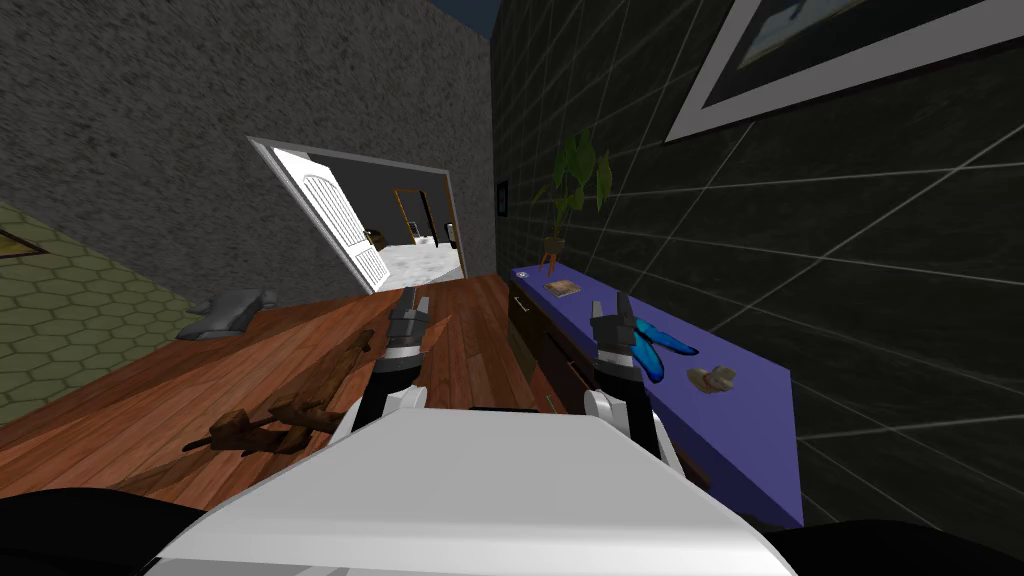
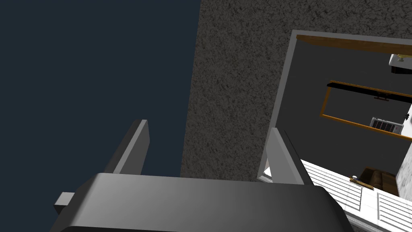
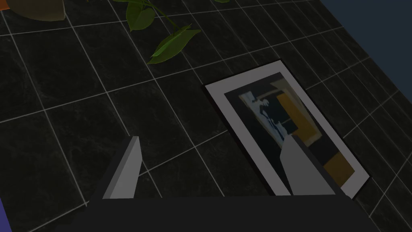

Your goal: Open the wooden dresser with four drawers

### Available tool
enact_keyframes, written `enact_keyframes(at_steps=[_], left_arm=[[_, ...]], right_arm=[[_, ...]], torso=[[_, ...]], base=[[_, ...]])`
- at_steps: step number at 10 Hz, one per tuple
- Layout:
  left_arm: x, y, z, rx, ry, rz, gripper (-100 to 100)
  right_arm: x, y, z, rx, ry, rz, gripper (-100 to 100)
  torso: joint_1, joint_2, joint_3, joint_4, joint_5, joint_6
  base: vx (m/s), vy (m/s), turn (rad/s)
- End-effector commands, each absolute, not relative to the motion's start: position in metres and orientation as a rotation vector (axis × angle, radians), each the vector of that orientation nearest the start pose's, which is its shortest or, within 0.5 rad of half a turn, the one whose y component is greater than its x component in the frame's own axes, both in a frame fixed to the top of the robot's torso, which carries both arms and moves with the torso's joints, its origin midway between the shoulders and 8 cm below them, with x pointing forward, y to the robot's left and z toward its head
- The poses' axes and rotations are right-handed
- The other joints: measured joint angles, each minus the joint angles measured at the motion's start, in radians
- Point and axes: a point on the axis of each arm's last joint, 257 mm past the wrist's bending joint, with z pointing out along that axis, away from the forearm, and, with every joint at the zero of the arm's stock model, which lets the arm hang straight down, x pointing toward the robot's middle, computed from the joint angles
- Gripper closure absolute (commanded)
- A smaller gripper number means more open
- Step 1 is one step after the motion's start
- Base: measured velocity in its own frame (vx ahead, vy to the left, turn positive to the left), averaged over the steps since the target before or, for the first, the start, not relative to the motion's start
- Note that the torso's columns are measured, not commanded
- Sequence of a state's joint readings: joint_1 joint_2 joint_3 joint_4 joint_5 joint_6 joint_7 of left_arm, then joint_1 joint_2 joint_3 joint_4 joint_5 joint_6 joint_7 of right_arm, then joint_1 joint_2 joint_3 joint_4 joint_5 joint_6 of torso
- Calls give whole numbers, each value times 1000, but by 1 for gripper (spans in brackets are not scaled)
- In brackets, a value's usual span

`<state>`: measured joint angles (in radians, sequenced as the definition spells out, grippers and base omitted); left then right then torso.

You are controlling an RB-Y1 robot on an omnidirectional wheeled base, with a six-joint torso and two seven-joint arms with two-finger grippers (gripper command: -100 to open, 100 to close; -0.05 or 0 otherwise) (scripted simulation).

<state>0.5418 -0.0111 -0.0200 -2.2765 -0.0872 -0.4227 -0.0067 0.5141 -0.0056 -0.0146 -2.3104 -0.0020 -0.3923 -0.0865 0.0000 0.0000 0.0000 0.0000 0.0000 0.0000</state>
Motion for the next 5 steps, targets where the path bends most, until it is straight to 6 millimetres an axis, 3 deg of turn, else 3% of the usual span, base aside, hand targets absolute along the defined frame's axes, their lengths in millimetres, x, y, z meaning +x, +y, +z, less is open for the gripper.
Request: enact_keyframes(at_steps=[1,5], left_arm=[[356,272,-7,-706,737,-1216,0],[356,272,-7,-706,737,-1216,0]], right_arm=[[353,-288,13,763,648,1341,0],[353,-288,13,762,648,1342,0]], torso=[[0,40,-82,41,0,0],[0,322,-644,322,0,0]], base=[[0,0,0],[0,0,0]])
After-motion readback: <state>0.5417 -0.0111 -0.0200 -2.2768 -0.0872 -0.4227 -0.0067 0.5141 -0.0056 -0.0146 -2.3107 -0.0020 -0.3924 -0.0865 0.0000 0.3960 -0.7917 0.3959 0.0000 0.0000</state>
